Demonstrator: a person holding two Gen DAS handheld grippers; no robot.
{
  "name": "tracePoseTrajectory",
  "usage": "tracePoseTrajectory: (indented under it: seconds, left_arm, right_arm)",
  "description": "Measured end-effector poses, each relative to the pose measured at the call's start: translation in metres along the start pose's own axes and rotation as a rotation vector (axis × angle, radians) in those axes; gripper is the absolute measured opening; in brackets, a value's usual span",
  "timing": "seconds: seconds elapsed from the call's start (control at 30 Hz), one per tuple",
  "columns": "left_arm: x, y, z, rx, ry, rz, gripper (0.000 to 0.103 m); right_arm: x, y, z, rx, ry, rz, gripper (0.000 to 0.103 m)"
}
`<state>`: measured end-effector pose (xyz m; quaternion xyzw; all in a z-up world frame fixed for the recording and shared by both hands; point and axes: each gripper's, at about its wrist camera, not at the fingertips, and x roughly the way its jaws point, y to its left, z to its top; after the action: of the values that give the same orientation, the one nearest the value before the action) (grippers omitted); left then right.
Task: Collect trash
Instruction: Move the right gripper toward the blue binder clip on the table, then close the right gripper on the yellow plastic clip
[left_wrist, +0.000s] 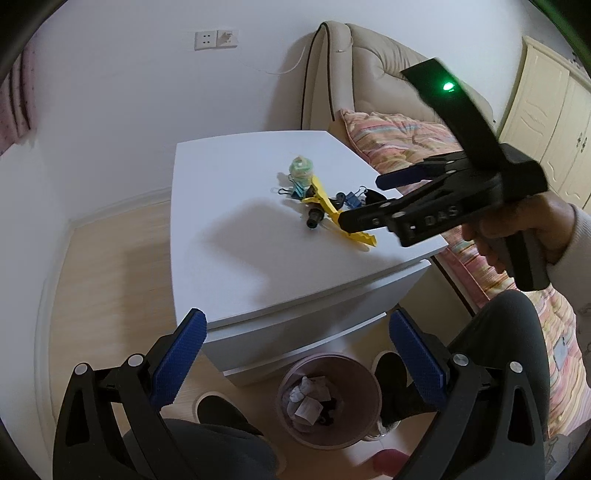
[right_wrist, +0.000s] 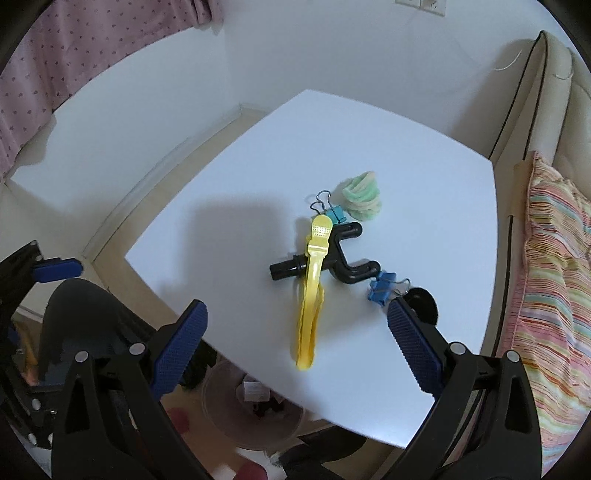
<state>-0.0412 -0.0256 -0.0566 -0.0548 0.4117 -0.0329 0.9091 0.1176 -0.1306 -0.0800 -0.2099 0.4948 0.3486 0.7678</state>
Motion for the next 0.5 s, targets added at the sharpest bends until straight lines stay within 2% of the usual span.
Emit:
tracePoseTrajectory:
  seconds: [0.07,0.13,0.17,0.23,0.37,0.43,0.5]
  left_arm:
    - [0.000,0.003,-0.001,-0.006,0.001,0.002,0.095]
    - [0.000,0.004,-0.001,-0.010,0.002,0.004,0.095]
    - [0.000,0.005,-0.001,-0.012,0.002,0.004,0.095]
    - [0.000,0.007,-0.002,-0.017,0.002,0.005,0.095]
    - [0.002,0.009,-0.002,-0.024,0.004,0.003,0.095]
    - [0.002,0.010,-0.002,-0.024,0.005,0.002,0.095]
    - [0.003,0.010,-0.002,-0.027,0.009,0.001,0.095]
  right_arm:
    - [0.010,-0.002,0.003,-0.003,0.027,0.001,0.088]
    - [0.017,-0.005,0.005,0.002,0.048,0.008,0.075]
    - [0.020,-0.006,0.005,0.005,0.056,0.014,0.074]
    - [0.025,-0.008,0.005,0.009,0.065,0.030,0.065]
    - [0.032,-0.010,0.004,0.017,0.078,0.038,0.059]
    - [0.034,-0.010,0.004,0.019,0.079,0.037,0.045]
    - [0.036,-0.011,0.005,0.020,0.081,0.035,0.042]
